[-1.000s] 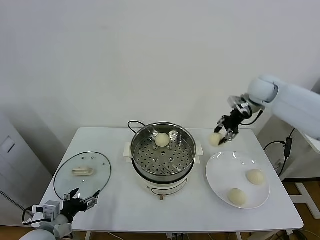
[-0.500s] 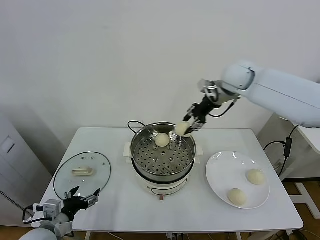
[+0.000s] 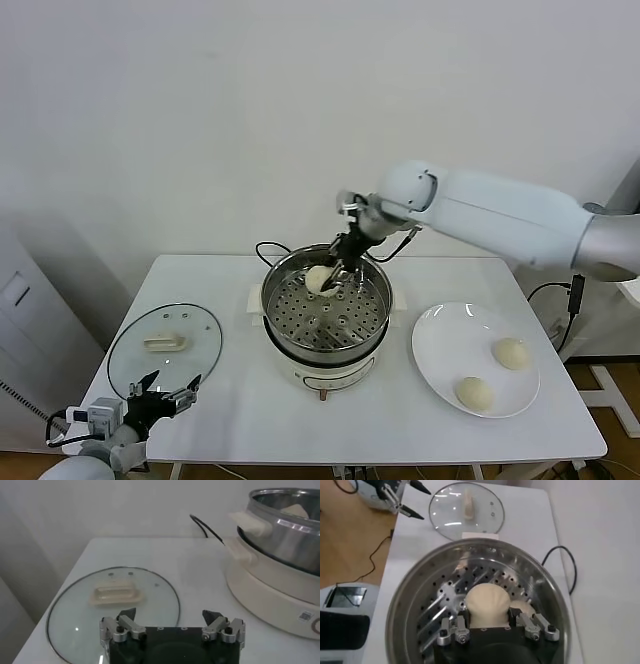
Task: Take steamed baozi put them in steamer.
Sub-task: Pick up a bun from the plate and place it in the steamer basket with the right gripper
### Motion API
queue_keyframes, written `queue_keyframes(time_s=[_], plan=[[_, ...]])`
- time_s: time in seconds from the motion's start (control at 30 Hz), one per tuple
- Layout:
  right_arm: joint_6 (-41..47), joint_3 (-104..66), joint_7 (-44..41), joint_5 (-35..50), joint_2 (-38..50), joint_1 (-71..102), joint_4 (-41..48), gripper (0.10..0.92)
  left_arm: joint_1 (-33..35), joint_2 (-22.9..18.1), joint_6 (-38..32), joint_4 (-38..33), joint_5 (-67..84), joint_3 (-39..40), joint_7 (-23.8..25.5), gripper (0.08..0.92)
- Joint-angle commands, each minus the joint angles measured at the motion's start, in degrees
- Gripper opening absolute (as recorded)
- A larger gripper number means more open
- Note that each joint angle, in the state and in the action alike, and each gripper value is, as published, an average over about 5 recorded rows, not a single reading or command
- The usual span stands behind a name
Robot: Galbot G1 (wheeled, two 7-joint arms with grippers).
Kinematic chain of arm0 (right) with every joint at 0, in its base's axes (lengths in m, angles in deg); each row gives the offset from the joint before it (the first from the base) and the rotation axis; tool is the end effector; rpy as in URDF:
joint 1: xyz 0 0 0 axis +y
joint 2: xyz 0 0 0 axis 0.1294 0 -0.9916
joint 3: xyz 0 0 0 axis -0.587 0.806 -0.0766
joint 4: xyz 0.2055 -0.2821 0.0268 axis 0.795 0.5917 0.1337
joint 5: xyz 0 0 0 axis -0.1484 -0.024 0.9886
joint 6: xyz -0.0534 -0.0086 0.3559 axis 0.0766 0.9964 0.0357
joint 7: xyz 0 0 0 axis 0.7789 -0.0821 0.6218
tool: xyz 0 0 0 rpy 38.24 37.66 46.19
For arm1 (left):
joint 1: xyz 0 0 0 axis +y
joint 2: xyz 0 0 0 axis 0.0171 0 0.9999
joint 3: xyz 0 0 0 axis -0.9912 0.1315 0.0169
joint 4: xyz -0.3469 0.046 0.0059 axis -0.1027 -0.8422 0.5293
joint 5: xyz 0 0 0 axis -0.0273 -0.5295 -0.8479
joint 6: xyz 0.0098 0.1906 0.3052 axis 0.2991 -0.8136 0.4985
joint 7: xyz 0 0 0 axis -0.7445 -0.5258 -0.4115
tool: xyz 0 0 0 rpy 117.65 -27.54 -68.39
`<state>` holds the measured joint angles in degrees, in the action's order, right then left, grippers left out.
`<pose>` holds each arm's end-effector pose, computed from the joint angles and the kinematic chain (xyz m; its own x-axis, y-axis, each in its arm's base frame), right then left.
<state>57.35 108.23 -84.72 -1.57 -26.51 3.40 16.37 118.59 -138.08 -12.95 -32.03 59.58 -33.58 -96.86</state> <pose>0.5605 0.0862 -0.0588 -0.1129 -0.4555 0.8830 -0.9910 -0.0124 -0.1332 0.2050 0.1077 -0.2778 -0.8416 0.0948 0.5317 0.1038 0.9945 -0.0129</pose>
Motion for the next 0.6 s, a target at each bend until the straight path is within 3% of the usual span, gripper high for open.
queue_keyframes(time_s=[0.03, 0.6], plan=[[2.32, 0.03, 4.46, 1.0, -5.22, 3.09, 1.42, 0.475, -0.27, 0.09, -0.04, 0.29, 0.04, 0.13, 0.05, 0.823], [2.95, 0.18, 7.24, -3.54, -8.33, 6.9, 4.51, 0.48, -0.37, 0.77, -0.18, 0.78, 1.0, 0.04, 0.14, 0.823]])
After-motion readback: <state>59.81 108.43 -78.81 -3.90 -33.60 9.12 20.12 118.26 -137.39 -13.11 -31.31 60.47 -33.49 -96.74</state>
